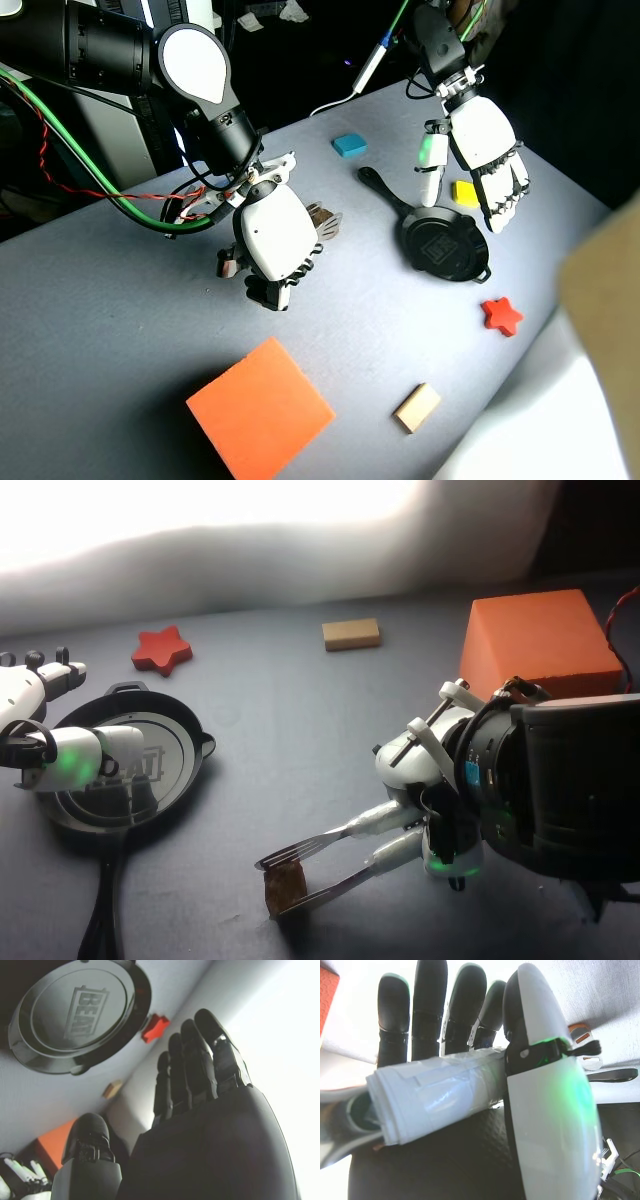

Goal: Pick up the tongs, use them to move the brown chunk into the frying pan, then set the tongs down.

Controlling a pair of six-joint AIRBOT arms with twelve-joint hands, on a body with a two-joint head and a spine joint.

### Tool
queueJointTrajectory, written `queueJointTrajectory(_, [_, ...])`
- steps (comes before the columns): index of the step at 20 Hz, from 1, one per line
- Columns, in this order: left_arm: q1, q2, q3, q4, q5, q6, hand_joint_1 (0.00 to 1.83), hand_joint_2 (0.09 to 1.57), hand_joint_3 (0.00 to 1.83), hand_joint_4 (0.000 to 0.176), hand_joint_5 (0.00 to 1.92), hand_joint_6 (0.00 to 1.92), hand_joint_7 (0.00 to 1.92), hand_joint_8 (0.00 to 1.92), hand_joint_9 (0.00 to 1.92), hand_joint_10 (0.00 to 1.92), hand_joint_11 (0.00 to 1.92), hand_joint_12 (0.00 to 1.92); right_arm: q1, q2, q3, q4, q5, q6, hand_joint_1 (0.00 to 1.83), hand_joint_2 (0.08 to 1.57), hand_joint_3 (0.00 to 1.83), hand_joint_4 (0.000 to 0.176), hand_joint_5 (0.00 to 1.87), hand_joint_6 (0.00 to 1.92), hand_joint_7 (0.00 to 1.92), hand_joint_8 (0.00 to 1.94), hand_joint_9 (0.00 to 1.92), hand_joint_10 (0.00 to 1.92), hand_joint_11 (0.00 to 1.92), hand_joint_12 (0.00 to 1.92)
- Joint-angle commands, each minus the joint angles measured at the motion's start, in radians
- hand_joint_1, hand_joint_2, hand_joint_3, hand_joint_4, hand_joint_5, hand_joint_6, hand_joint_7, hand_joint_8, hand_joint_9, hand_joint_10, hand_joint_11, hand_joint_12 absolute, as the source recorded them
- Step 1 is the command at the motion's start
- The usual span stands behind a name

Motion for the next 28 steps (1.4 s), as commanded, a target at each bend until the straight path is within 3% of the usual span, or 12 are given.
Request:
queueJointTrajectory(1, [-0.009, 0.008, 0.000, 0.047, -0.087, 0.001, 0.00, 1.20, 0.00, 0.022, 0.18, 0.00, 0.27, 0.00, 0.29, 0.00, 0.00, 0.87, 0.017, 0.003, -0.001, -0.052, 0.011, -0.006, 1.22, 1.11, 0.00, 0.018, 0.96, 1.05, 1.04, 0.92, 1.04, 0.78, 0.61, 1.52])
queueJointTrajectory(14, [-0.010, 0.007, 0.005, 0.047, -0.093, 0.001, 0.00, 1.18, 0.00, 0.018, 0.19, 0.00, 0.27, 0.00, 0.29, 0.00, 0.00, 0.90, 0.074, 0.016, 0.025, -0.052, 0.036, 0.001, 1.22, 1.12, 0.00, 0.008, 0.94, 1.10, 1.05, 0.90, 1.09, 0.69, 0.65, 1.47])
queueJointTrajectory(21, [-0.007, 0.007, 0.019, 0.033, -0.093, -0.003, 0.00, 1.19, 0.00, 0.014, 0.21, 0.01, 0.27, 0.01, 0.29, 0.01, 0.00, 0.90, 0.140, -0.028, 0.135, -0.043, 0.108, 0.009, 1.22, 1.12, 0.00, 0.011, 0.93, 1.10, 1.03, 0.93, 1.05, 0.72, 0.65, 1.49])
queueJointTrajectory(25, [0.002, 0.007, 0.040, 0.012, -0.093, -0.008, 0.00, 1.19, 0.00, 0.022, 0.18, 0.00, 0.26, 0.00, 0.29, 0.00, 0.00, 0.88, 0.158, -0.098, 0.238, -0.043, 0.153, -0.001, 1.23, 1.11, 0.00, 0.009, 0.95, 1.07, 1.05, 0.92, 1.04, 0.73, 0.64, 1.49])
queueJointTrajectory(28, [0.013, 0.007, 0.065, 0.012, -0.093, -0.023, 0.00, 1.19, 0.00, 0.016, 0.20, 0.01, 0.27, 0.00, 0.29, 0.00, 0.00, 0.91, 0.153, -0.148, 0.309, -0.042, 0.198, 0.001, 1.22, 1.12, 0.00, 0.005, 0.93, 1.08, 1.05, 0.94, 1.04, 0.74, 0.64, 1.48])
